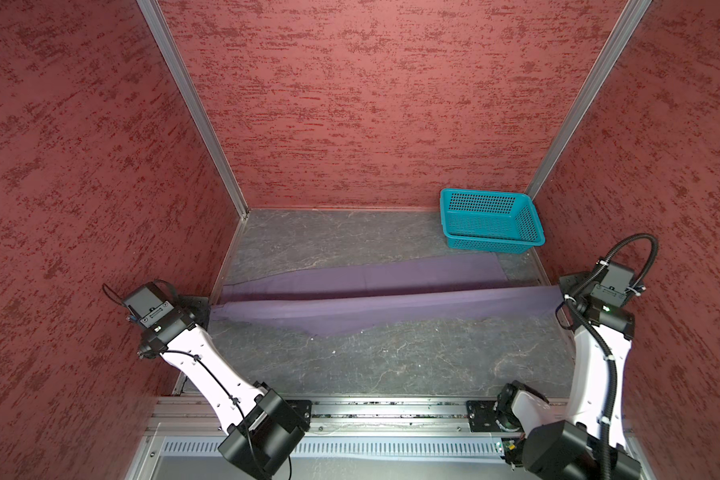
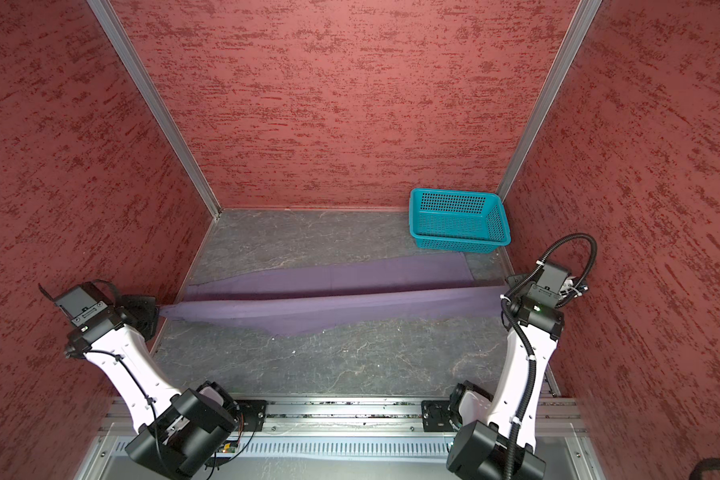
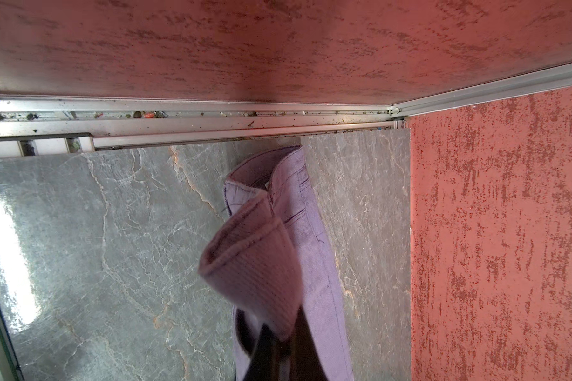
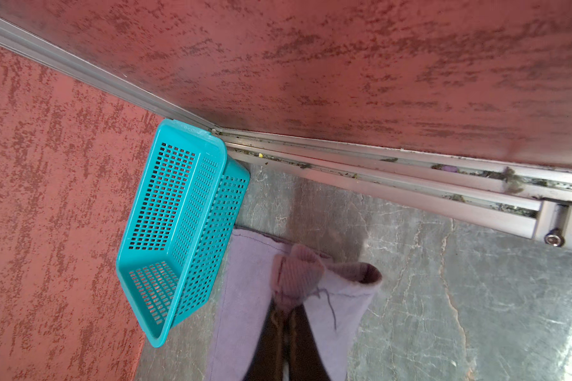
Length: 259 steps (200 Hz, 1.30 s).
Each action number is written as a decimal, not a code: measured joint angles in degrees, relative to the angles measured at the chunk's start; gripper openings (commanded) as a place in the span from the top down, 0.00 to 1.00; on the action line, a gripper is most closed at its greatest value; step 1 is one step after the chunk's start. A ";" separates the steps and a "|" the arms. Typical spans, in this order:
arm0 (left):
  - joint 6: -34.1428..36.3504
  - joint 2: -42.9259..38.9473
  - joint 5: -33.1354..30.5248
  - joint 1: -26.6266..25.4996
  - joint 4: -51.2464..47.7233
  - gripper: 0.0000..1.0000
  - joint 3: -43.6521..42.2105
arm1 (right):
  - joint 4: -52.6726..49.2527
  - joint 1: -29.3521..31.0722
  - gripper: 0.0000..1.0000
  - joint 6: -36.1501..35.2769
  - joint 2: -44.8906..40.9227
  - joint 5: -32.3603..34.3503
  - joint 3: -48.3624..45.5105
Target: Fold and stack the trousers
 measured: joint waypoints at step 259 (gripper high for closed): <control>-5.27 10.69 -10.01 -13.03 9.03 1.00 -1.42 | 12.94 5.73 1.00 2.99 23.80 -4.00 1.73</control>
